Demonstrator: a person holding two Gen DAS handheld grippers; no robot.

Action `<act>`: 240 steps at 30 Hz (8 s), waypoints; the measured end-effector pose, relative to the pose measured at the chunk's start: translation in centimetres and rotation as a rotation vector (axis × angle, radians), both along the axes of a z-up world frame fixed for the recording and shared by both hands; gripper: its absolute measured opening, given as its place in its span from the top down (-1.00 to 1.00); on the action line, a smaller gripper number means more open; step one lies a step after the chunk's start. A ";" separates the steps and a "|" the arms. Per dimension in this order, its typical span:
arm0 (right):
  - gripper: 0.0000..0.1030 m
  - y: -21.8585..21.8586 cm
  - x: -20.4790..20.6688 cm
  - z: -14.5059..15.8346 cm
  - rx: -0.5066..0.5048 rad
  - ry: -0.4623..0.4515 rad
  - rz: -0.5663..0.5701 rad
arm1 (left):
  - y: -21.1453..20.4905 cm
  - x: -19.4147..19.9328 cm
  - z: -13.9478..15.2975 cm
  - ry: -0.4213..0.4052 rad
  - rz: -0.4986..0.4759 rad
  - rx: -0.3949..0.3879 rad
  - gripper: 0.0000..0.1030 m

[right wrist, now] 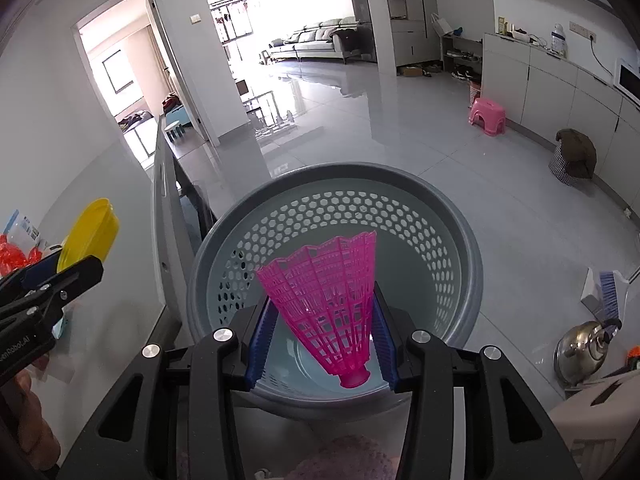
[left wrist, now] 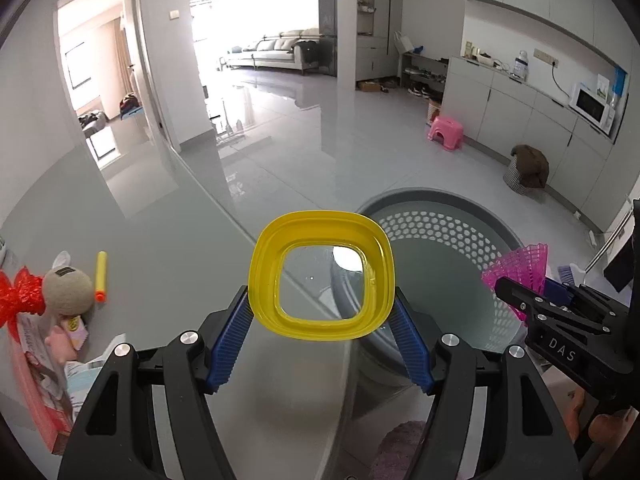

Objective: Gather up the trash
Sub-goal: 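Carry both items over the grey basket and open both tools to drop them, then move both tools back to the table toward the red box and wipes packet, then grasp the red toothpaste box with the left tool while the right tool grasps the blue wipes packet, then carry the box and packet over the grey basket and open both tools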

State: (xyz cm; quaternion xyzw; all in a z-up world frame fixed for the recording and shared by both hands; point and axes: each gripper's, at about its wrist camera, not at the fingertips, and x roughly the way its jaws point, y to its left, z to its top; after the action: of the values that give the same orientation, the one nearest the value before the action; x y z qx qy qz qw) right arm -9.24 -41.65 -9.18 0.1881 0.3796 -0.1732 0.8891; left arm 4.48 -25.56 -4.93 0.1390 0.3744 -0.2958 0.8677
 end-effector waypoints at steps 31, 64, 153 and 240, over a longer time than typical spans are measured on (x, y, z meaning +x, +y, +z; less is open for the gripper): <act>-0.32 -2.3 -0.5 -0.9 0.023 -0.033 -0.031 | -3.7 0.3 -0.8 0.000 0.002 0.014 -0.58; -0.34 11.8 4.8 4.2 -0.012 -0.112 0.232 | 16.7 2.2 3.2 -0.091 0.303 0.011 -0.64; -0.55 33.2 16.0 1.2 -0.430 0.070 1.332 | 33.4 2.8 -1.4 0.074 0.826 0.051 -0.70; 0.06 -3.0 -1.1 -0.7 0.054 -0.094 0.013 | -0.4 -0.8 -2.7 0.189 -0.108 0.028 0.32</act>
State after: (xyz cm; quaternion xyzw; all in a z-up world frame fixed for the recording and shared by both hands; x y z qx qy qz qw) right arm -10.37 -44.66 -9.90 0.2173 0.3431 -0.1484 0.9017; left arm 3.66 -25.95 -7.63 0.1426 0.4505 -0.3487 0.8094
